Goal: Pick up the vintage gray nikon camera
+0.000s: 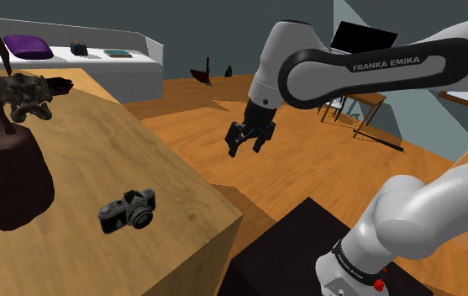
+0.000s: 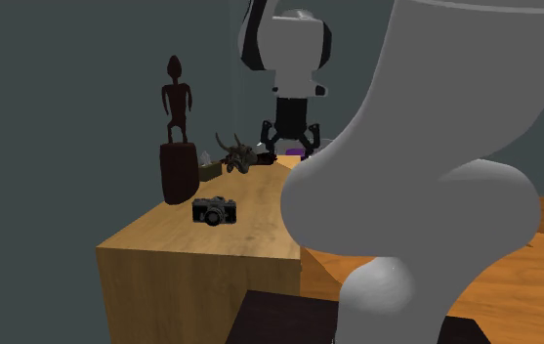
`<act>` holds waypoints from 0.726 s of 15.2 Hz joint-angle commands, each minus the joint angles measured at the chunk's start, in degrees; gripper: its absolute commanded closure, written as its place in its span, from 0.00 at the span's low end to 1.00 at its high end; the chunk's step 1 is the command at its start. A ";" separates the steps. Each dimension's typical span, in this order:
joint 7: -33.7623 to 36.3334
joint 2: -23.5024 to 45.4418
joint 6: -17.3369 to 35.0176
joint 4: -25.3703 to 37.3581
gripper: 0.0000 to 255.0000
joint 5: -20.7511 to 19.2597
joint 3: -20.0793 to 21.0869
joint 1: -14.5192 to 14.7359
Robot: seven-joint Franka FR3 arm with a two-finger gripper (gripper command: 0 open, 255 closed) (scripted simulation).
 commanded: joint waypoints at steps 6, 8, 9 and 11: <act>7.61 13.55 10.10 4.54 0.00 -1.54 6.99 1.32; 10.15 17.63 12.42 6.44 0.00 -3.08 8.72 1.53; 11.51 19.73 13.48 7.49 0.00 -4.05 9.53 1.64; 14.44 24.03 15.40 9.81 0.00 -6.41 10.95 1.98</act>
